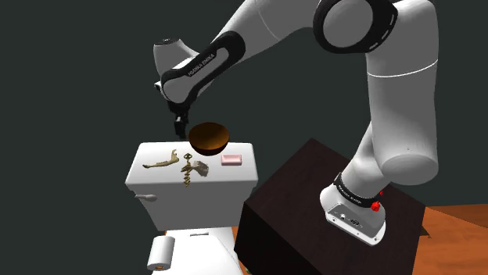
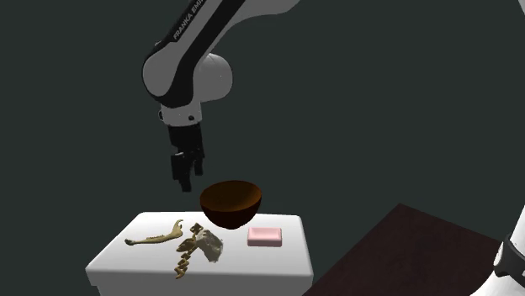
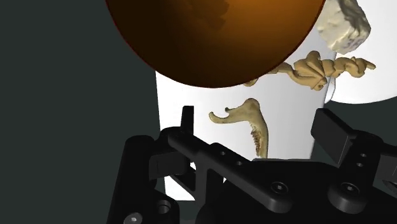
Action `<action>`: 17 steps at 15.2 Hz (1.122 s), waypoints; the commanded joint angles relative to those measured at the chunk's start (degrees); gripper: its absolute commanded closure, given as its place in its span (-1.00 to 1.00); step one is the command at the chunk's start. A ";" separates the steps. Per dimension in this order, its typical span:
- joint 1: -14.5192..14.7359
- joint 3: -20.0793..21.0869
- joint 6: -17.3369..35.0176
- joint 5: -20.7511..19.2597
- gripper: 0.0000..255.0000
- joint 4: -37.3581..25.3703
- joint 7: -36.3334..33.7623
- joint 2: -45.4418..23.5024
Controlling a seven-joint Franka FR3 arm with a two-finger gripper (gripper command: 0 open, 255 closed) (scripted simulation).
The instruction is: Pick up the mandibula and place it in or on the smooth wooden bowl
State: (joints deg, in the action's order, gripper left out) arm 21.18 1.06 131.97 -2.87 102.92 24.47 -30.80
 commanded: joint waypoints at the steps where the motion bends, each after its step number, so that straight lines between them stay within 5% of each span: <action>1: 0.96 0.60 1.11 -1.02 -1.00 -2.47 1.09 -3.25; 10: 5.55 2.40 4.10 -5.81 -1.00 -16.59 6.27 -19.17; 17: 5.62 2.06 6.58 -6.06 -1.00 -18.52 6.19 -23.57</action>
State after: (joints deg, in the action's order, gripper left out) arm 26.82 3.17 138.25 -8.90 84.88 30.61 -53.62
